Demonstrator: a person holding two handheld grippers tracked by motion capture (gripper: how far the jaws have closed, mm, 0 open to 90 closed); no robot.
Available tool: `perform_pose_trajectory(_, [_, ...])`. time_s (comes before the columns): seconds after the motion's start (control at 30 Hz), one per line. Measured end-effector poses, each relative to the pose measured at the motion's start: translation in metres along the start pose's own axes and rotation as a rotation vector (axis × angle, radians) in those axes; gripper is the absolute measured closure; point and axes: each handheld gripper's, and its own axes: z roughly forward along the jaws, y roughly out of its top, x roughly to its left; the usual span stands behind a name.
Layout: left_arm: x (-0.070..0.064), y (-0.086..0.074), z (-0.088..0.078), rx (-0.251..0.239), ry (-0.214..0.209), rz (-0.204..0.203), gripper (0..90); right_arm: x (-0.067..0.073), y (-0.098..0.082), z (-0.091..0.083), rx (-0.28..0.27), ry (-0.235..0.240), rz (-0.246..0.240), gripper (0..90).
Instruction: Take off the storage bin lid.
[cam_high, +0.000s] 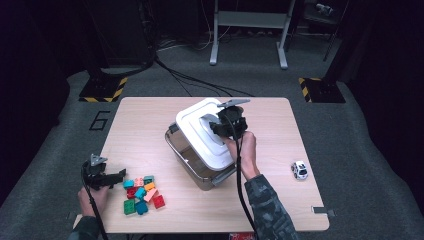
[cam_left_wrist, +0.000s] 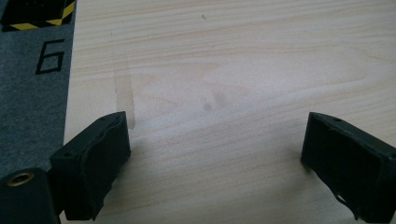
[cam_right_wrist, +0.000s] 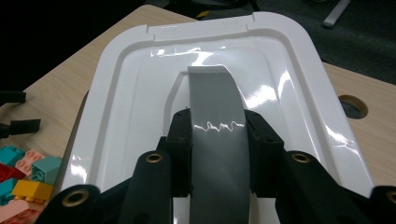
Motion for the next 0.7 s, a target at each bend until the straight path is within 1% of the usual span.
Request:
perform_pose_trajectory(0.07, [0.000, 0.000, 0.001, -0.010, 0.001, -0.008, 7.5, -0.006, 0.002, -0.003, -0.006, -0.014, 0.010, 66.8])
perform_pose_trajectory(0.1, [0.000, 0.000, 0.001, -0.009, 0.001, -0.008, 7.5, -0.010, 0.002, -0.005, -0.006, -0.026, -0.007, 66.8])
perform_pose_trajectory(0.17, [0.000, 0.000, 0.001, -0.009, 0.001, -0.007, 7.6, -0.016, 0.003, -0.008, -0.010, -0.041, 0.010, 66.8])
perform_pose_trajectory(0.27, [0.000, 0.000, 0.001, -0.010, 0.001, -0.007, 7.6, -0.026, 0.002, -0.011, -0.018, -0.059, 0.012, 66.8])
perform_pose_trajectory(0.33, [0.000, 0.000, 0.001, -0.009, 0.001, -0.007, 7.5, -0.034, 0.001, -0.014, -0.020, -0.072, 0.030, 66.8])
perform_pose_trajectory(0.37, [0.000, 0.000, 0.001, -0.010, 0.001, -0.007, 7.6, -0.037, 0.001, -0.014, -0.023, -0.079, 0.026, 66.8])
perform_pose_trajectory(0.4, [0.000, 0.000, 0.001, -0.009, 0.001, -0.007, 7.6, -0.039, 0.001, -0.015, -0.022, -0.085, 0.040, 66.8])
perform_pose_trajectory(0.43, [0.000, 0.000, 0.001, -0.009, 0.001, -0.007, 7.6, -0.043, 0.001, -0.016, -0.024, -0.089, 0.034, 66.7])
perform_pose_trajectory(0.47, [0.000, 0.000, 0.001, -0.007, 0.002, -0.007, 7.5, -0.048, 0.001, -0.017, -0.028, -0.100, 0.041, 66.7])
perform_pose_trajectory(0.5, [0.000, 0.000, 0.000, 0.000, -0.003, -0.006, 7.5, -0.050, 0.001, -0.018, -0.033, -0.105, 0.055, 66.7])
perform_pose_trajectory(0.53, [0.000, 0.000, 0.000, -0.003, -0.001, -0.006, 7.5, -0.054, 0.001, -0.019, -0.034, -0.113, 0.056, 66.8])
perform_pose_trajectory(0.57, [0.000, 0.001, 0.000, 0.005, -0.005, -0.004, 7.5, -0.056, 0.001, -0.019, -0.037, -0.116, 0.066, 66.8])
perform_pose_trajectory(0.6, [0.000, 0.000, 0.001, -0.006, 0.001, -0.007, 7.6, -0.060, 0.001, -0.020, -0.040, -0.123, 0.065, 66.8])
perform_pose_trajectory(0.63, [0.000, 0.000, 0.000, -0.001, -0.001, -0.006, 7.6, -0.064, 0.001, -0.021, -0.045, -0.127, 0.078, 66.7])
perform_pose_trajectory(0.7, [0.000, 0.000, 0.001, -0.007, 0.001, -0.007, 7.5, -0.069, 0.000, -0.022, -0.046, -0.132, 0.091, 66.7])
